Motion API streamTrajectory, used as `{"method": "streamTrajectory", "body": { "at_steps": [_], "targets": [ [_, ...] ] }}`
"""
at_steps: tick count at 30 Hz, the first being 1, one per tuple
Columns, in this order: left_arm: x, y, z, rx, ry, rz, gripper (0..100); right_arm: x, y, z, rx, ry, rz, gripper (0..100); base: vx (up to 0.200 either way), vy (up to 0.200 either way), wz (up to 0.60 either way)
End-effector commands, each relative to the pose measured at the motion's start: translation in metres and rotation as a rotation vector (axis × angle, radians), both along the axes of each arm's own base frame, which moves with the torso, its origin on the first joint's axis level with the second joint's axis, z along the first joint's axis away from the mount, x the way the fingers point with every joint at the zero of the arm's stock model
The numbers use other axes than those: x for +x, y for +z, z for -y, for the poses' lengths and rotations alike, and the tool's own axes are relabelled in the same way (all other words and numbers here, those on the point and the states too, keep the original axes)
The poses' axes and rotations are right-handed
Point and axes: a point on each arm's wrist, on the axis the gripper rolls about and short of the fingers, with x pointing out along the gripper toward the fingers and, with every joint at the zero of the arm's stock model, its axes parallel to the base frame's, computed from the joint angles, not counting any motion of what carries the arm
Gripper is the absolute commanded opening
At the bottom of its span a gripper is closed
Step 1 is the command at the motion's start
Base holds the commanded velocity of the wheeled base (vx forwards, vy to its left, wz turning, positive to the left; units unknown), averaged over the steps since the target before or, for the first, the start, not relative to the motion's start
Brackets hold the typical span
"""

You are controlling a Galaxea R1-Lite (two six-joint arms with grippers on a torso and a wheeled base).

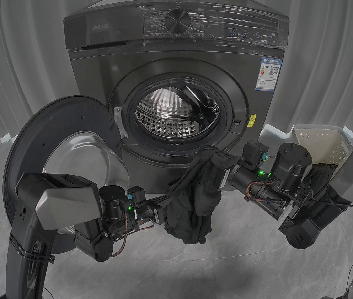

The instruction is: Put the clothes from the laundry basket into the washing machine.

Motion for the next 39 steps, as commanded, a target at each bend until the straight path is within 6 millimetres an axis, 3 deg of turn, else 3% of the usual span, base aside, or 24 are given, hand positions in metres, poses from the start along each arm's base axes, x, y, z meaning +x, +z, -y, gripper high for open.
{"method": "streamTrajectory", "body": {
  "at_steps": [1, 18, 25, 30, 39],
  "targets": [
    [-0.005, 0.020, -0.003, -0.015, 0.002, 0.026, 0, 0.004, -0.003, 0.009, -0.008, -0.026, -0.010, 0, 0.000, 0.000, 0.00],
    [-0.025, 0.106, -0.024, -0.101, 0.036, 0.184, 0, 0.009, -0.015, 0.029, -0.038, -0.075, -0.052, 0, 0.000, 0.000, 0.00],
    [-0.035, 0.124, -0.031, -0.116, 0.042, 0.214, 0, 0.014, -0.015, 0.040, -0.038, -0.106, -0.054, 0, 0.000, 0.000, 0.00],
    [-0.031, 0.127, -0.038, -0.116, 0.066, 0.232, 0, 0.018, -0.014, 0.049, -0.034, -0.134, -0.050, 0, 0.000, 0.000, 0.00],
    [-0.034, 0.143, -0.042, -0.136, 0.073, 0.275, 0, 0.013, -0.013, 0.051, -0.042, -0.123, -0.052, 0, 0.000, 0.000, 0.00]
  ]
}}
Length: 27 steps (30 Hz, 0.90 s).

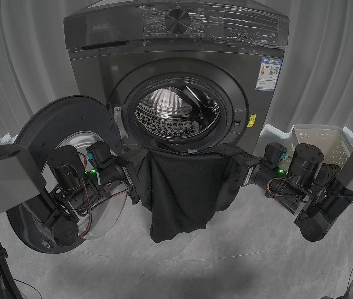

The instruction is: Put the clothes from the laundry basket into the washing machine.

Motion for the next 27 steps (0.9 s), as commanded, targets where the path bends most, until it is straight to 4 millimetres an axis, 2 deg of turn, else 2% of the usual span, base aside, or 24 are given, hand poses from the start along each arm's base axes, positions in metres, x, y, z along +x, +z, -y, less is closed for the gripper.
{"method": "streamTrajectory", "body": {
  "at_steps": [1, 7, 13, 27],
  "targets": [
    [-0.004, 0.013, -0.002, -0.016, 0.001, 0.037, 0, -0.004, -0.001, 0.000, -0.005, 0.010, -0.007, 0, 0.000, 0.000, 0.00],
    [-0.012, 0.031, -0.002, -0.038, -0.007, 0.081, 0, -0.006, -0.005, 0.004, -0.017, 0.002, -0.027, 0, 0.000, 0.000, 0.00],
    [-0.019, 0.044, -0.003, -0.053, -0.009, 0.115, 0, -0.008, -0.001, 0.007, -0.014, -0.001, -0.018, 0, 0.000, 0.000, 0.00],
    [-0.028, 0.059, -0.003, -0.072, -0.019, 0.157, 0, -0.011, 0.010, 0.014, -0.006, -0.018, 0.005, 0, 0.000, 0.000, 0.00]
  ]
}}
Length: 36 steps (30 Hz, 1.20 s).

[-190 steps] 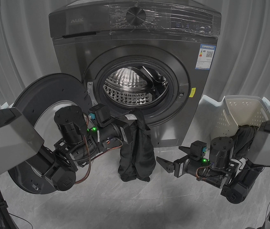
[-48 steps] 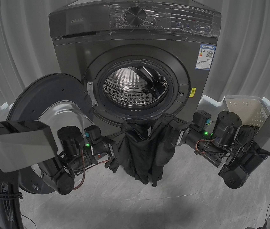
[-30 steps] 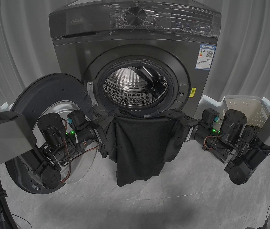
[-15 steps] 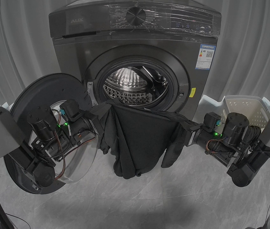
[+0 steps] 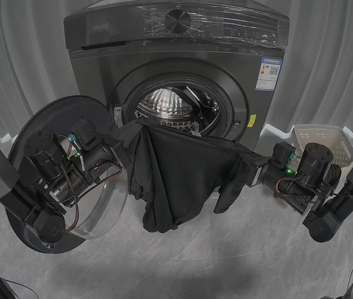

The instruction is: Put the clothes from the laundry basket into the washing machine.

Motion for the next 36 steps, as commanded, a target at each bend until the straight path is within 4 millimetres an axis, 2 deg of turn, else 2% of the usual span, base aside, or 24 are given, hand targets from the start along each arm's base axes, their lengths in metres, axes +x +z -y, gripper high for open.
{"method": "streamTrajectory", "body": {
  "at_steps": [1, 19, 32, 33, 36],
  "targets": [
    [-0.004, 0.006, 0.000, -0.008, -0.005, 0.017, 0, 0.000, 0.003, 0.001, 0.004, -0.002, 0.008, 0, 0.000, 0.000, 0.00],
    [-0.007, 0.009, 0.006, -0.012, -0.026, 0.026, 0, -0.003, 0.002, -0.004, 0.005, 0.015, 0.006, 0, 0.000, 0.000, 0.00],
    [-0.008, -0.001, 0.007, 0.007, -0.028, -0.003, 0, -0.002, 0.009, -0.015, 0.026, 0.039, 0.038, 0, 0.000, 0.000, 0.00],
    [-0.008, -0.003, 0.007, 0.014, -0.028, -0.007, 100, -0.002, 0.010, -0.016, 0.029, 0.041, 0.043, 0, 0.000, 0.000, 0.00],
    [-0.011, -0.008, 0.006, 0.021, -0.031, -0.033, 100, 0.000, 0.014, -0.018, 0.039, 0.044, 0.061, 0, 0.000, 0.000, 0.00]
  ]
}}
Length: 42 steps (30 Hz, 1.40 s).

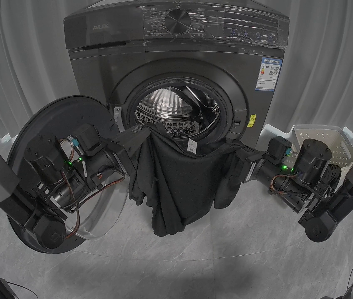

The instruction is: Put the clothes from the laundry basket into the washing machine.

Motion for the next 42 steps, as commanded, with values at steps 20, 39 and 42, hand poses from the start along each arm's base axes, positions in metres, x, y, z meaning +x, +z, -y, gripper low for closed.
{"method": "streamTrajectory", "body": {
  "at_steps": [20, 39, 42],
  "targets": [
    [0.001, -0.131, 0.020, 0.276, -0.110, -0.338, 100, 0.013, 0.036, -0.033, 0.096, 0.056, 0.142, 0, 0.000, 0.000, 0.00],
    [0.044, -0.158, 0.046, 0.263, -0.108, -0.272, 100, -0.011, 0.037, -0.050, 0.098, 0.133, 0.131, 0, 0.000, 0.000, 0.00],
    [0.050, -0.161, 0.050, 0.257, -0.107, -0.261, 100, -0.013, 0.037, -0.052, 0.099, 0.140, 0.130, 0, 0.000, 0.000, 0.00]
  ]
}}
